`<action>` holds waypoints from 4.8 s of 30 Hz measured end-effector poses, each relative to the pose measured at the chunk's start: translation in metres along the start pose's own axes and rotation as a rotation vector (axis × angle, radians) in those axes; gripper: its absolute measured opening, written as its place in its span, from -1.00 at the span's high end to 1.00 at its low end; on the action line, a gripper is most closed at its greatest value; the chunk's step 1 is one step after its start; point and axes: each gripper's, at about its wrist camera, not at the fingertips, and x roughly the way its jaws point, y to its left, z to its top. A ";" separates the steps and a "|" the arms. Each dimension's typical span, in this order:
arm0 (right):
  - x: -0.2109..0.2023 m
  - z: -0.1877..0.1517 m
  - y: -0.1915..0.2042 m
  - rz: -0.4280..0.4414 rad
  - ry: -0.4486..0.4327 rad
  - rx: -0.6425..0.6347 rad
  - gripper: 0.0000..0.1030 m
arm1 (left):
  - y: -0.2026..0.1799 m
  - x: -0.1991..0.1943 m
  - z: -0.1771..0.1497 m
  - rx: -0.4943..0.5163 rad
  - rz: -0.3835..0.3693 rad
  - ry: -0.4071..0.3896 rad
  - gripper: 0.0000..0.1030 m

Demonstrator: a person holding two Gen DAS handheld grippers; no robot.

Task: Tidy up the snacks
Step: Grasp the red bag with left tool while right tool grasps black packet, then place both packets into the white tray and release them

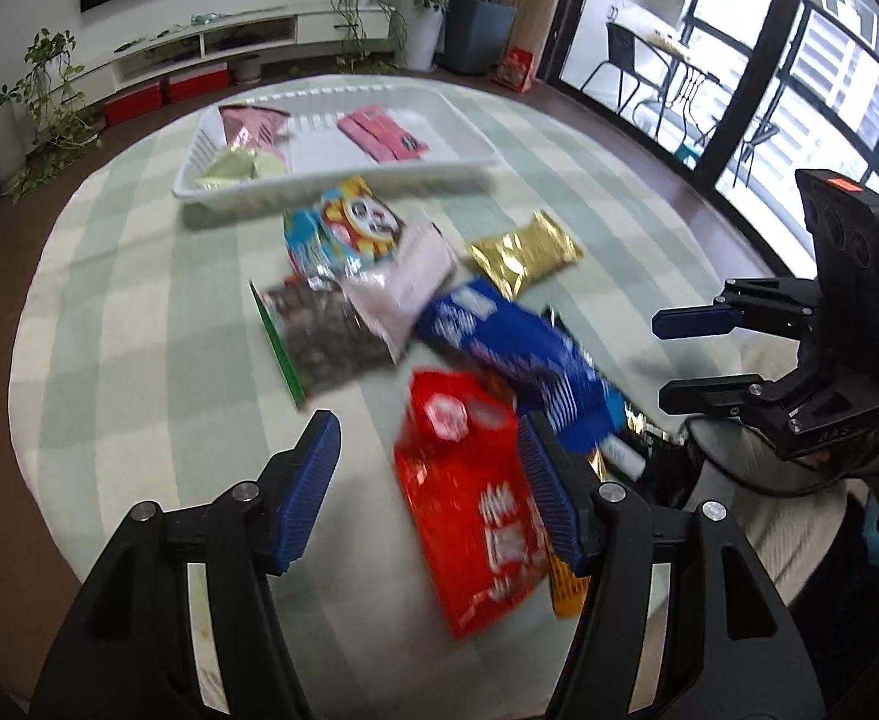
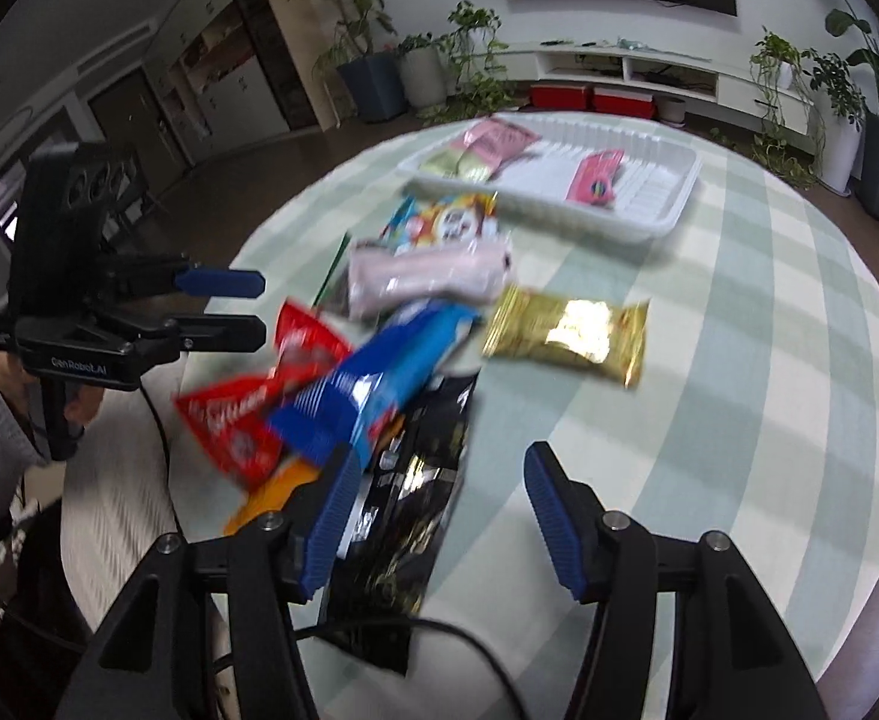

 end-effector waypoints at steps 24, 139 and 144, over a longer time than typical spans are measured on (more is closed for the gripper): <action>0.034 -0.032 0.047 -0.132 0.109 -0.188 -0.13 | -0.005 0.025 -0.013 0.000 0.004 0.072 -0.16; 0.095 0.180 -0.162 0.232 -0.227 0.422 -0.15 | 0.104 0.126 0.228 -0.137 0.033 -0.195 -0.04; 0.069 0.169 -0.136 0.210 -0.243 0.350 -0.20 | 0.092 0.091 0.202 -0.125 0.021 -0.219 -0.04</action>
